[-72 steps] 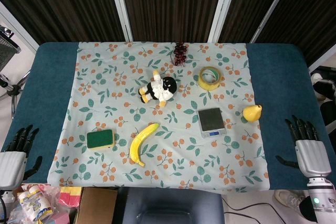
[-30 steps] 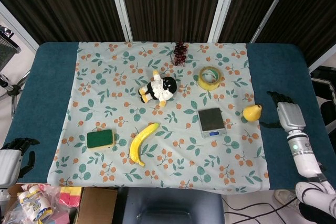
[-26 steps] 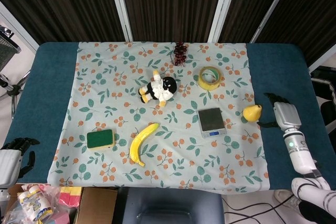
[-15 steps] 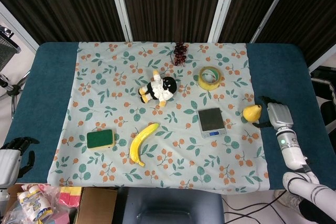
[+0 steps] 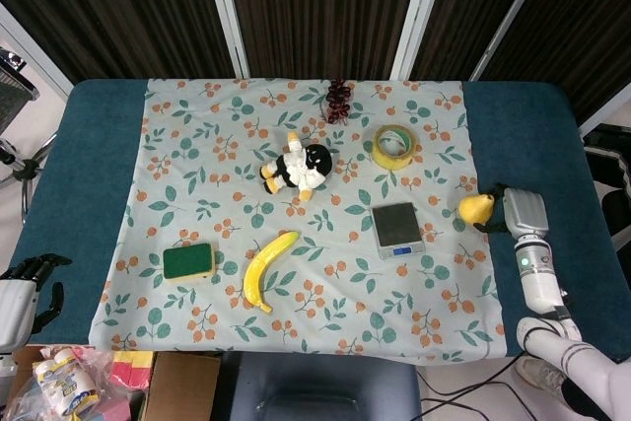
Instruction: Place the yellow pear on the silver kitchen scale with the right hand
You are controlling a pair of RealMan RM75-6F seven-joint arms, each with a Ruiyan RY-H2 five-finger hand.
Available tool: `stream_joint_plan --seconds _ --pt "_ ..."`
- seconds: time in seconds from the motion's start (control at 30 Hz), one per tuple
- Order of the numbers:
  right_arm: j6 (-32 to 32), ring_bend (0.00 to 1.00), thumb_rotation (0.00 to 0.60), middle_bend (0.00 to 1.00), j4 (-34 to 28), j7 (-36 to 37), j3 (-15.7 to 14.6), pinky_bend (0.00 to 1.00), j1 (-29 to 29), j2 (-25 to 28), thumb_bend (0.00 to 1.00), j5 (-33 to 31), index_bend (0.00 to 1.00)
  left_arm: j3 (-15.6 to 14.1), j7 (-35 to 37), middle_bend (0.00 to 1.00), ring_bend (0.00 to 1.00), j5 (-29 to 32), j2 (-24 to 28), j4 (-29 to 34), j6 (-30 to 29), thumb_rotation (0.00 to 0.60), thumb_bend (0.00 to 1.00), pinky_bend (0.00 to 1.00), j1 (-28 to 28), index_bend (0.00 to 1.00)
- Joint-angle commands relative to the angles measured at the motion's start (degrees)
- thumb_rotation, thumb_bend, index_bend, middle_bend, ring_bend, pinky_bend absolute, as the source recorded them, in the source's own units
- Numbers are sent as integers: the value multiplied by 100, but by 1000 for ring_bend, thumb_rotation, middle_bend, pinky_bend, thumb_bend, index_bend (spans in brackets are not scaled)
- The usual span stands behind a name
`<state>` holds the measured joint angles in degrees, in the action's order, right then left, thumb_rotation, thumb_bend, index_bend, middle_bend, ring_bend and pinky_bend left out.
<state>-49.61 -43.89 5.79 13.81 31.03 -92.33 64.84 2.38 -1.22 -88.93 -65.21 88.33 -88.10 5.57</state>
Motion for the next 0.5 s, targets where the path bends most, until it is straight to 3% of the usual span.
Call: stream_joint_plan --seconds 0.03,0.4,0.5 --pt "-445 673 600 645 275 246 55 766 -26 -239 260 189 790 -7 4 326 333 -13 -5 -7 -13 600 581 510 -8 338" --pt "-1281 694 600 667 -327 607 -83 789 -152 -40 269 801 822 14 -71 298 300 26 -23 17 33 600 569 472 17 324" --pt "-1359 694 600 667 -1196 777 -243 789 -123 291 268 1166 822 27 -124 284 293 64 -34 29 81 600 563 469 39 313"
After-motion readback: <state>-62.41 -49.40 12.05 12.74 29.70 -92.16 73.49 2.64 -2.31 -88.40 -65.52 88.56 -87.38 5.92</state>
